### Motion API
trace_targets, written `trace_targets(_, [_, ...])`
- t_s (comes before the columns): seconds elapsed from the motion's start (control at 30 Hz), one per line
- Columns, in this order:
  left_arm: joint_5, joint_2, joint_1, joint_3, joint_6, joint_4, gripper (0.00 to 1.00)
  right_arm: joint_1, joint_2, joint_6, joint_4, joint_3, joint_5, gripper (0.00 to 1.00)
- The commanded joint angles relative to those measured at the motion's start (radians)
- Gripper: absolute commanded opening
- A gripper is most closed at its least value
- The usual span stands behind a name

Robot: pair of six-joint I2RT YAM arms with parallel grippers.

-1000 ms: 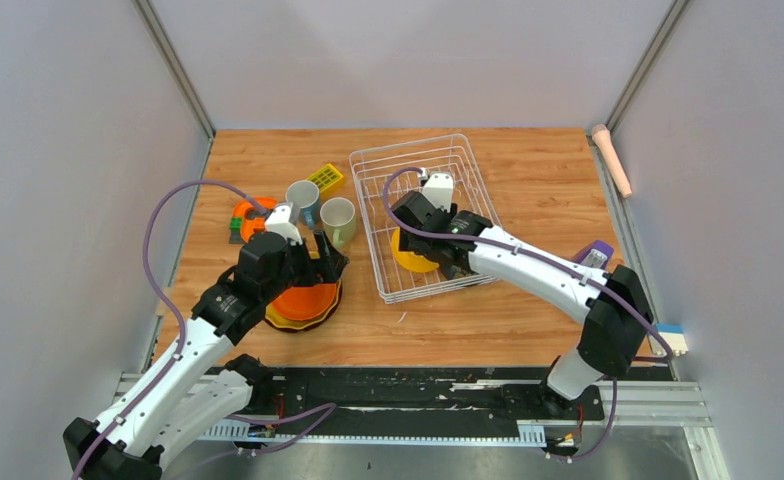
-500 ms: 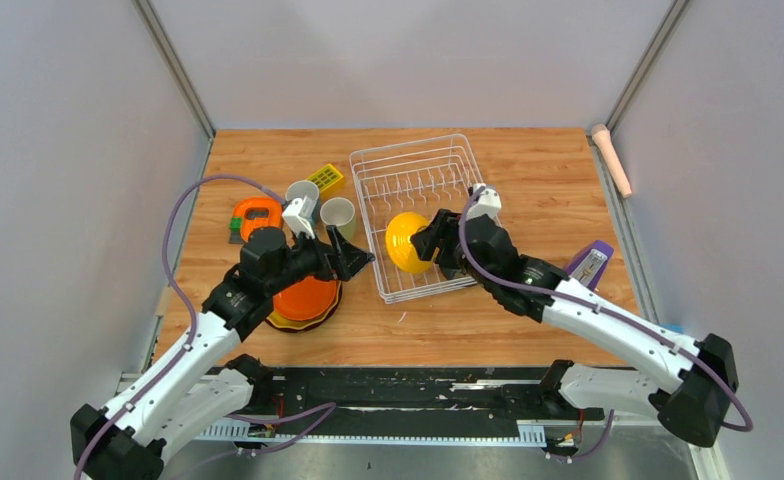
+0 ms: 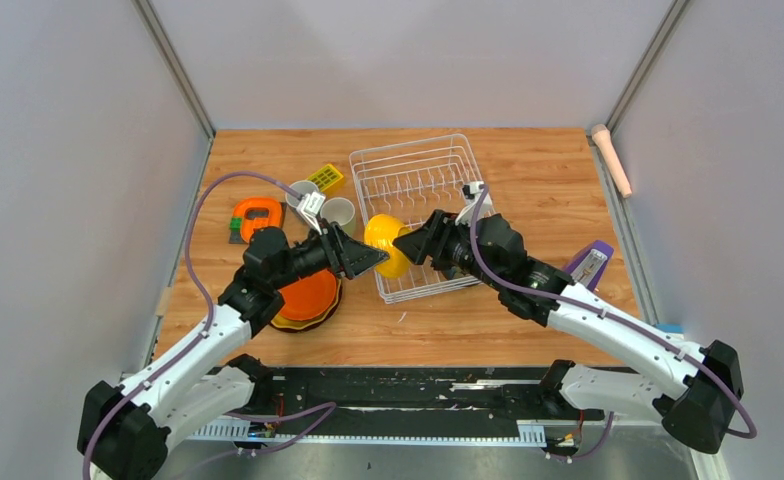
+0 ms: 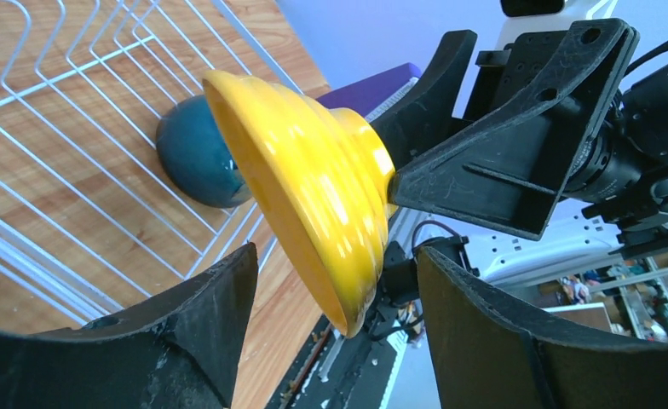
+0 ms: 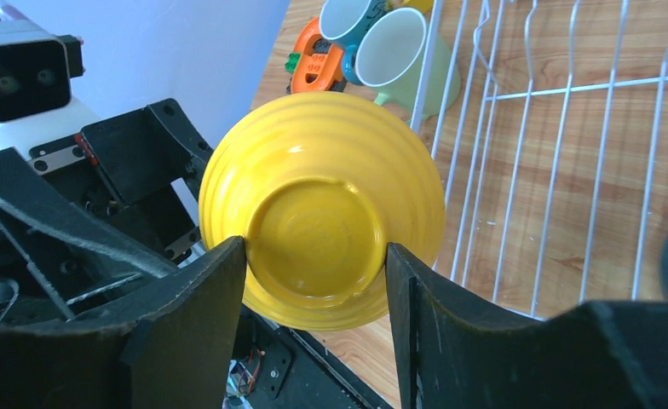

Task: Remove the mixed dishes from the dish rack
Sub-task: Pick up the bowl from the dish rack, then place the bowl at the center of the board.

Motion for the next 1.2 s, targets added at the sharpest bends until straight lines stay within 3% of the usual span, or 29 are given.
trace_targets(0.0, [0.038,0.019,0.004,-0.019,-0.047,0.121,0.72,-0.002,0.003,0.03,0.121,-0.011,-0.061,0.06])
trace_targets(0.1, [0.049,0.031,0.004,-0.038,-0.081,0.179,0.51,-0.003,0.012,0.038,0.148,-0.017,-0.076,0.07])
trace_targets(0.2, [0.066,0.047,0.004,-0.044,-0.112,0.222,0.29,-0.003,0.024,0.037,0.154,-0.016,-0.079,0.15])
trace_targets(0.23, [0.066,0.049,0.004,-0.044,-0.123,0.223,0.13,-0.003,0.026,0.036,0.154,-0.016,-0.082,0.21])
trace_targets(0.3, [0.067,0.056,0.004,-0.037,-0.125,0.212,0.0,-0.003,0.029,0.031,0.154,-0.017,-0.081,0.43])
trace_targets(0.4, [0.054,0.052,0.004,-0.016,-0.102,0.135,0.0,-0.003,0.027,0.016,0.139,-0.02,-0.057,0.71])
trace_targets(0.6, [-0.057,-0.007,0.004,0.038,-0.004,-0.1,0.0,-0.003,-0.014,0.038,0.061,-0.054,0.069,0.96])
trace_targets(0.87, [-0.318,-0.087,0.004,0.139,0.119,-0.584,0.0,-0.003,-0.07,0.067,0.001,-0.094,0.197,1.0])
trace_targets(1.17, [-0.165,-0.093,-0.004,0.122,0.232,-0.775,0.0,-0.004,-0.071,0.063,-0.045,-0.091,0.28,1.0])
